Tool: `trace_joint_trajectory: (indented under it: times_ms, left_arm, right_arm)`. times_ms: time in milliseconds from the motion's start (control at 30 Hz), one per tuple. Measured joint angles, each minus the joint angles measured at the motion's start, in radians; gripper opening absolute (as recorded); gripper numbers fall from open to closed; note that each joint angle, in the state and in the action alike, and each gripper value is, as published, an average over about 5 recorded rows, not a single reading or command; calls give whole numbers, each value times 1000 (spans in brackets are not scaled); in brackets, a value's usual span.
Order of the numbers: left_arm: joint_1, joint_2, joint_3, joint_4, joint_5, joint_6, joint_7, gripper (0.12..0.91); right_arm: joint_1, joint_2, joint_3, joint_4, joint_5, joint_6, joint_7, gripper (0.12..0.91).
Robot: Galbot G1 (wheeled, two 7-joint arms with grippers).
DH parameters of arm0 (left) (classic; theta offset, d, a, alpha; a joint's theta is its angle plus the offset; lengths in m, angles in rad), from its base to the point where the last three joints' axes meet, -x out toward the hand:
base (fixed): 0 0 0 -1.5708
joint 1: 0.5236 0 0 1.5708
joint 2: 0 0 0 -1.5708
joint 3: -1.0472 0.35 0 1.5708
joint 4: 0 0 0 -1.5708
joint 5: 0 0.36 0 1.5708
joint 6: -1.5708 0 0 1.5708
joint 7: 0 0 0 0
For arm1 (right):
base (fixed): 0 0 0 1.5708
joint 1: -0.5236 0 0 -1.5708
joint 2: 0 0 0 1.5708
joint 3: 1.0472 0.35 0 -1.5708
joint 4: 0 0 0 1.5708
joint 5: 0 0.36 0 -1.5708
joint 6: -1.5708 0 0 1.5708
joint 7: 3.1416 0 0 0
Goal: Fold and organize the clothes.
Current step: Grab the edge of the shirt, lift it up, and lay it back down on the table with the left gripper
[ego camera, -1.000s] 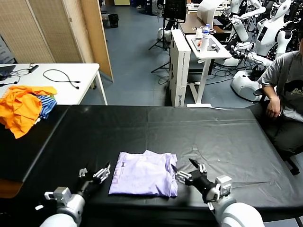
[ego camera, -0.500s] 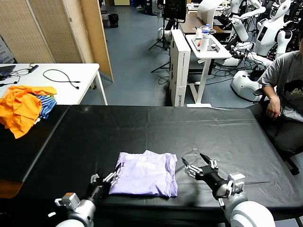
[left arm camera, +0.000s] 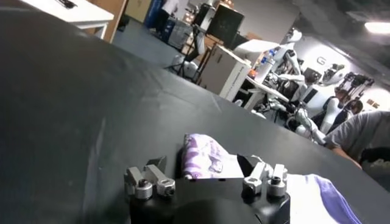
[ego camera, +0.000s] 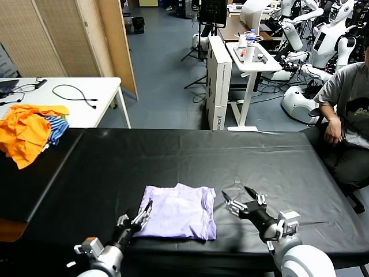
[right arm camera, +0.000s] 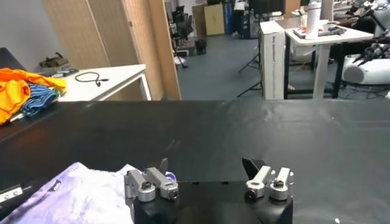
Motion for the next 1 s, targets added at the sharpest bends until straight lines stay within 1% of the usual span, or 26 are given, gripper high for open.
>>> trace_joint_trajectory:
  times_ms: [67, 167, 267, 300, 367, 400, 433, 500, 533, 600, 700, 867, 1000]
  left_arm:
    - [0, -1, 0, 4, -3, -2, 1, 798]
    - [0, -2, 1, 5, -17, -2, 1, 742]
    - [0, -3, 0, 6, -35, 2, 1, 603]
    - [0, -3, 0, 6, -42, 3, 1, 532]
    - [-1, -3, -2, 7, -60, 10, 0, 418]
    - [-1, -3, -2, 8, -71, 14, -1, 343]
    - [-2, -3, -3, 9, -81, 18, -2, 286]
    - [-2, -3, -4, 10, -95, 24, -3, 195]
    - [-3, -4, -4, 11, -99, 26, -4, 170]
    - [-4, -4, -4, 10, -104, 28, -6, 158]
    - [-6, 0, -9, 5, -93, 31, -13, 161]
    - [-16, 25, -32, -8, -18, 27, -26, 161]
    - [-24, 80, -70, -25, 41, 21, -28, 161]
  right_arm:
    - [1, 0, 1, 0, 0, 0, 0, 907]
    - [4, 0, -1, -3, -1, 0, 0, 907]
    - [7, 2, -4, -7, -3, 0, 0, 907]
    - [8, 2, -4, -9, -4, 0, 0, 907]
    - [9, 2, -5, -11, -4, 0, 0, 907]
    - [10, 3, -5, -12, -5, 0, 0, 907]
    - [10, 3, -5, -13, -5, 0, -1, 907]
    - [12, 3, -5, -15, -6, 1, -1, 907]
    - [13, 3, -5, -15, -6, 1, -1, 907]
    - [16, 3, -5, -17, -7, 1, -1, 907]
    - [21, 4, -4, -21, -9, 1, -1, 907]
    - [19, 9, 7, -28, -17, 0, -10, 907]
    - [20, 9, 12, -41, -31, 3, -16, 907]
